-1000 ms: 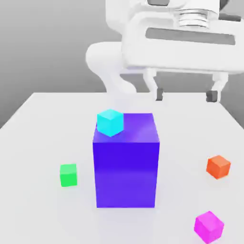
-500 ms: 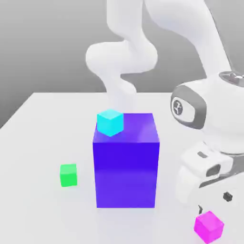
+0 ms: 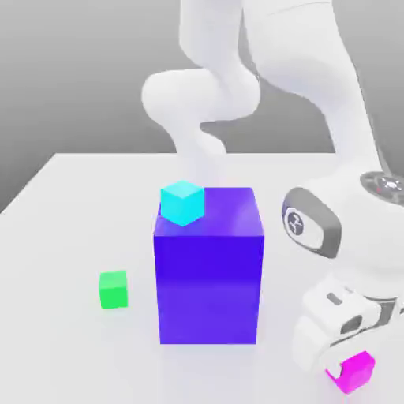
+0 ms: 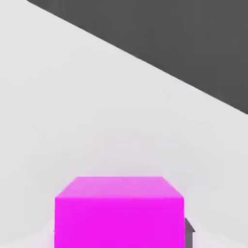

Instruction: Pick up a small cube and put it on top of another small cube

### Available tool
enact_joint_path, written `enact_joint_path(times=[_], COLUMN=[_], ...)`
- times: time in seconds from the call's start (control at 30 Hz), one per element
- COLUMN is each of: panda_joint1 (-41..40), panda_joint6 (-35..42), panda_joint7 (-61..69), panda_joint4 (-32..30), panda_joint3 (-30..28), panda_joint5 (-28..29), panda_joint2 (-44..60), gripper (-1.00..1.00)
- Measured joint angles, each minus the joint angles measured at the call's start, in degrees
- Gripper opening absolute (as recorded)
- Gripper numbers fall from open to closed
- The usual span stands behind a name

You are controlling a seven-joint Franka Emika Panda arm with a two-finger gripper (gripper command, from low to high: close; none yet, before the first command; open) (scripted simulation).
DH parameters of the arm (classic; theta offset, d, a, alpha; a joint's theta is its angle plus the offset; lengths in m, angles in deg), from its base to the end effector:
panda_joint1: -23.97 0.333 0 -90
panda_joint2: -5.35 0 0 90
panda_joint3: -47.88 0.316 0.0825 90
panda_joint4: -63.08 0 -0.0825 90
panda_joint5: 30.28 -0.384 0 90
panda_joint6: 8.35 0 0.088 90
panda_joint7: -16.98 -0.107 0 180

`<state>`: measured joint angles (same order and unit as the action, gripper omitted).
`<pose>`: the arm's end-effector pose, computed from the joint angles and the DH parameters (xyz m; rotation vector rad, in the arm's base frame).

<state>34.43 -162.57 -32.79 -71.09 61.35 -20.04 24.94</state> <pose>0.4688 0.2189 0.1940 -3.0924 0.4748 -0.0298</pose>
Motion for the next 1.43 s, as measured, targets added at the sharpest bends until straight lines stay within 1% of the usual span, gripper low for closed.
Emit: enact_joint_path(times=[0.07,0.23,0.37,0.47,0.6,0.67,0.7,0.83,0.93,0.97,1.2,1.33,1.43], panda_joint1=[-1.88,-8.25,-19.6,-23.88,-31.59,-35.14,-35.75,-35.4,-34.36,-34.24,-33.97,-35.7,-36.73], panda_joint6=[0.38,0.25,0.12,-0.03,0.0,-0.08,-1.21,-8.3,-14.19,-15.57,-15.57,-8.89,-3.06], panda_joint7=[-1.2,-8.45,-16.21,-21.48,-28.7,-32.16,-32.82,-32.62,-30.9,-30.29,-30.32,-32.31,-33.12], panda_joint4=[-1.69,-10.0,-18.09,-24.03,-32.07,-35.54,-36.23,-36.58,-36.35,-36.28,-36.28,-36.6,-36.89], panda_joint3=[-1.52,-8.8,-14.21,-16.9,-20.81,-21.31,-21.52,-22.26,-22.41,-22.36,-22.43,-21.89,-21.19], panda_joint5=[-1.3,-3.39,-4.48,-5.8,-6.61,-5.47,-5.33,-6.46,-9.06,-9.96,-9.9,-6.93,-5.73], panda_joint2=[-3.82,-13.33,-22.11,-28.5,-35.6,-36.35,-35.31,-27.99,-21.79,-20.34,-20.29,-27.3,-33.44], gripper=[-1.0,-1.0,-1.0,-1.0,-1.0,-1.0,-1.0,-1.0,-1.0,1.0,1.0,1.0,1.0])
